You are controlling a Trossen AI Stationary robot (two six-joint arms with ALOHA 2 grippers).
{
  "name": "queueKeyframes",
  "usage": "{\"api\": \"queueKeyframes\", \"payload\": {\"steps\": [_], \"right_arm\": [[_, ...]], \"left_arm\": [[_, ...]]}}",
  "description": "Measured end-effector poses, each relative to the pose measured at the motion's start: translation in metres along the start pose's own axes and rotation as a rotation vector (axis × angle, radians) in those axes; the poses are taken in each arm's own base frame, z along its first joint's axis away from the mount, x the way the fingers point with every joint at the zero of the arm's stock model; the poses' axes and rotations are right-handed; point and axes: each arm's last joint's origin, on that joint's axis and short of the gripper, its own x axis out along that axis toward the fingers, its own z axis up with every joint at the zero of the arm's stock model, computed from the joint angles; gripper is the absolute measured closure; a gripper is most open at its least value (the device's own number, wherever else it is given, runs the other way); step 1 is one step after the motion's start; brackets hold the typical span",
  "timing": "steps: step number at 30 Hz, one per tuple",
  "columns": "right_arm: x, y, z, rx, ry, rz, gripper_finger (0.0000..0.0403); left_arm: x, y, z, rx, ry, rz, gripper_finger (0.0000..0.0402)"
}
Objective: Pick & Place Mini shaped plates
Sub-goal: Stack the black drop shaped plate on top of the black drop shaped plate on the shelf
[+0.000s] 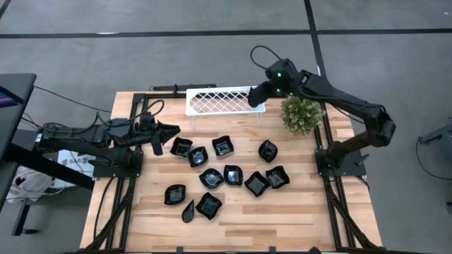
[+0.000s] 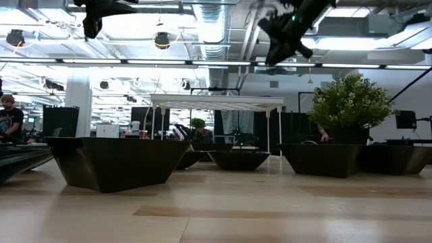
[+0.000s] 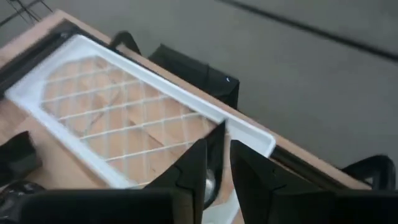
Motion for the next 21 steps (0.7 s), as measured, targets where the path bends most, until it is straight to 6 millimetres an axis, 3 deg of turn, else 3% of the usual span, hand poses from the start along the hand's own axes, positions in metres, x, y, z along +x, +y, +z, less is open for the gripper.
{"api": "queueKeyframes", "payload": {"steps": [7,13,21], "right_arm": [[-0.036,0.03,-0.007,-0.068,-0.109,-0.017,0.0336],[-0.055,0.058,-0.02,-0.13,-0.147,0.01,0.0336],[-0.071,0.095,-0.044,-0.116,-0.169,0.029,0.0336]], "left_arm": [[-0.002,-0.004,-0.003,0.012,0.019,-0.028,0.0311],[-0.006,-0.01,-0.013,0.019,0.087,-0.058,0.0311],[-0.009,-0.012,-0.058,-0.133,0.239,-0.103,0.0311]]}}
